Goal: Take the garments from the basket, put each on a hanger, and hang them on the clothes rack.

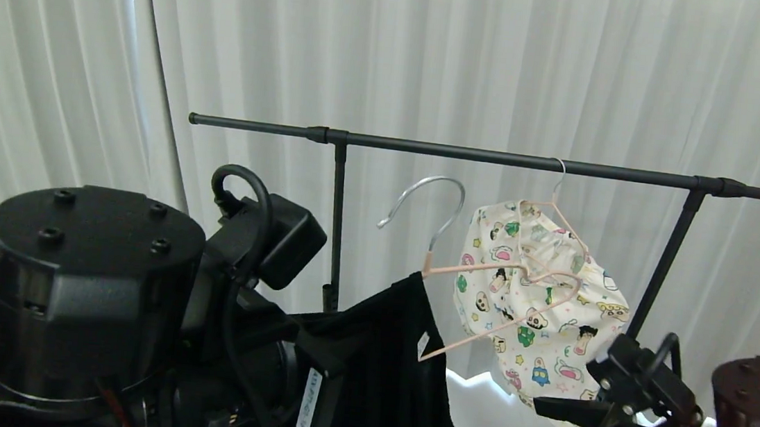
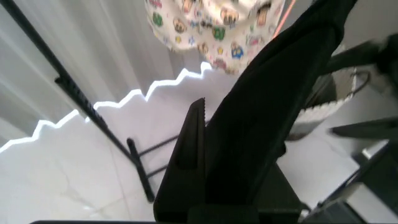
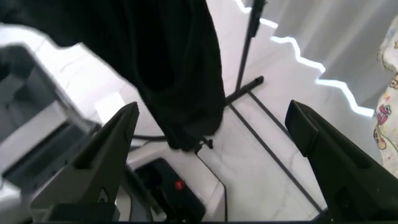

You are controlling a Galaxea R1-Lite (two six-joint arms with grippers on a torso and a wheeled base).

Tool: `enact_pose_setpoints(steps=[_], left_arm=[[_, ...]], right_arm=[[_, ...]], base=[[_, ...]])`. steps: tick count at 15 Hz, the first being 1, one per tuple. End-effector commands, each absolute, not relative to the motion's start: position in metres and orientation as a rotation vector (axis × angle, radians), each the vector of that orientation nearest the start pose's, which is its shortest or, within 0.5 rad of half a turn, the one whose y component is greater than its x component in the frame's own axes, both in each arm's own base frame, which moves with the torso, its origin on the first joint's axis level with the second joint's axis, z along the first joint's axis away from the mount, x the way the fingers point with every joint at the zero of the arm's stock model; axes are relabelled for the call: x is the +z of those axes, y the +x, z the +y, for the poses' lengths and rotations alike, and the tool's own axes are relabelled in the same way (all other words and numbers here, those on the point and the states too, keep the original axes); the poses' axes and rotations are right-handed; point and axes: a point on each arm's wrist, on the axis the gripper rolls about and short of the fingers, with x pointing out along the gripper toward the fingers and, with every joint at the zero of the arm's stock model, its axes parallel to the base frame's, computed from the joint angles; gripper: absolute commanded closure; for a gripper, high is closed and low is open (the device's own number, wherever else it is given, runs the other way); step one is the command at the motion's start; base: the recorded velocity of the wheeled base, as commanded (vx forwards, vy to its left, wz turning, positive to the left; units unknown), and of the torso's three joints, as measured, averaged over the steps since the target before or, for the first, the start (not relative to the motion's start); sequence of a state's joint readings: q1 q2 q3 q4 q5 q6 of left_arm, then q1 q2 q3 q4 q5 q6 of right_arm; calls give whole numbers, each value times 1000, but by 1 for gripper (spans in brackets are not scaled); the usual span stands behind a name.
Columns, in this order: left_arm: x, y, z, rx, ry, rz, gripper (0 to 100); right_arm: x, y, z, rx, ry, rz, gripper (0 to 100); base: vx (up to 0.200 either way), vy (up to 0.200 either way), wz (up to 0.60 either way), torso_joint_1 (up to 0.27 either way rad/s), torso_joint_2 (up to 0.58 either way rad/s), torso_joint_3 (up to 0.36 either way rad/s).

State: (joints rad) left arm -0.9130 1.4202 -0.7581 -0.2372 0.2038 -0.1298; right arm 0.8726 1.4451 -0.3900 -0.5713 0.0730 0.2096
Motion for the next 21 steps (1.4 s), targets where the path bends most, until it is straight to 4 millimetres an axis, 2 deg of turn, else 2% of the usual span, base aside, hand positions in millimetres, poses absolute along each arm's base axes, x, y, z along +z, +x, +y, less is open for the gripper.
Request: enact_pose_setpoints(steps=[1, 4, 9, 12, 13, 14, 15, 17, 21], left_arm=[[209, 156, -188, -650, 96, 398, 100], [211, 160, -192, -618, 78, 350, 100], [213, 161, -189, -607, 71, 343, 100], [198, 161, -172, -543, 101, 381, 100], [196, 158, -168, -527, 104, 385, 100], [196, 157, -167, -527, 104, 385, 100], [197, 154, -163, -537, 99, 376, 100], [194, 149, -160, -545, 103, 384, 100], [171, 128, -142, -656, 129, 466, 100]], right_arm=[[131, 153, 193, 821, 2, 580, 0], [126, 163, 206, 771, -13, 580, 0], [110, 168, 207, 633, -68, 599, 0], [107, 194, 180, 455, -99, 580, 0], [108, 213, 157, 355, -141, 564, 0], [108, 218, 150, 330, -152, 559, 0], [112, 233, 132, 266, -174, 529, 0], [115, 244, 117, 220, -172, 484, 0], [123, 257, 96, 202, -158, 415, 0]], base=[[0, 0, 0, 0, 0, 0], [0, 0, 0, 0, 0, 0], [0, 0, 0, 0, 0, 0], [0, 0, 0, 0, 0, 0], [0, 0, 0, 0, 0, 0], [0, 0, 0, 0, 0, 0], [0, 0, 0, 0, 0, 0], [0, 0, 0, 0, 0, 0], [0, 0, 0, 0, 0, 0]])
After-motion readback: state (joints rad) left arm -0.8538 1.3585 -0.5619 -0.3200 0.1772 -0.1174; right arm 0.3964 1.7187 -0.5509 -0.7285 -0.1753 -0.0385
